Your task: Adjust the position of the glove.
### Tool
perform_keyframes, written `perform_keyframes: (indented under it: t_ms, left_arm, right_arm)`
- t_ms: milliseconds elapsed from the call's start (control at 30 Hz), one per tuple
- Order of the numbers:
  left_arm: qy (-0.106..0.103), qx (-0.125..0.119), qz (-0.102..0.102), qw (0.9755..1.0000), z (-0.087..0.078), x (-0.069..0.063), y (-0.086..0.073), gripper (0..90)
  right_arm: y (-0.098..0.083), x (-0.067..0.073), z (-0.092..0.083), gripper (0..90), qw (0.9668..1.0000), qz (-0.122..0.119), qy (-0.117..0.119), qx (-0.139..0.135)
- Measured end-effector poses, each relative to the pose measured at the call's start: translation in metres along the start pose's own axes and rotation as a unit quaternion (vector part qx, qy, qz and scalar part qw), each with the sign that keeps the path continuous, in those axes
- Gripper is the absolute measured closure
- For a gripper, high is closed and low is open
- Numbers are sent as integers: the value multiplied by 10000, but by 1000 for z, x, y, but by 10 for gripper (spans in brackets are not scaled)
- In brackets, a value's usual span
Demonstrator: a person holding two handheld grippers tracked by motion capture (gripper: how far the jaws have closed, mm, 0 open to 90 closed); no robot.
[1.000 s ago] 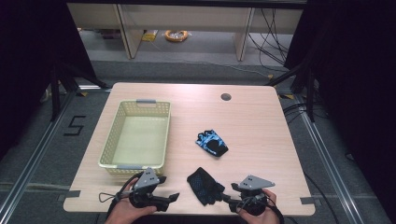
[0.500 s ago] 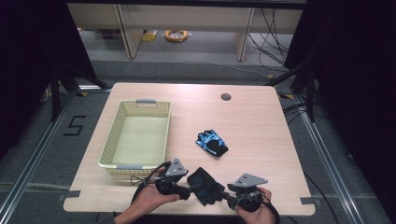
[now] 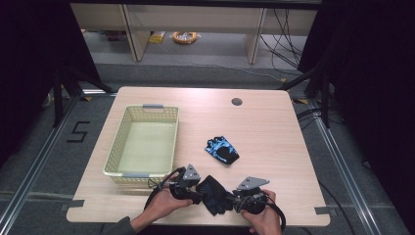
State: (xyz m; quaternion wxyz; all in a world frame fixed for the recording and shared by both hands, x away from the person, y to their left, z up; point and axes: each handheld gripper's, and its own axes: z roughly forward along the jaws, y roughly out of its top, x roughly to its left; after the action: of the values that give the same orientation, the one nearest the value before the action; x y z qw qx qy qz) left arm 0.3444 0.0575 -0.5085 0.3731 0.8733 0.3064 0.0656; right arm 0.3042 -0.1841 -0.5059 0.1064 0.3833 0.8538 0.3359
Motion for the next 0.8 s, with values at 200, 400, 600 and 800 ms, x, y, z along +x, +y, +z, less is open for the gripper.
perform_keyframes:
  t_ms: [200,400,600,800]
  left_arm:
    - [202,22,298,9993,-3,-3,-1,625]
    - [226,-57,423,9988,-8,-2,-5,854]
    - [100,-82,365,9993,-13,-6,-7,864]
    - [21,-176,338,9993,-23,-10,-8,867]
  right_arm:
    - [1,-1,1,837,9999,-162,27,-4]
    - [4,-4,-2,859,9997,-219,128,6]
    - [15,-6,-7,860,9985,-514,169,-99]
    - [32,-11,-15,860,9959,-788,432,-84]
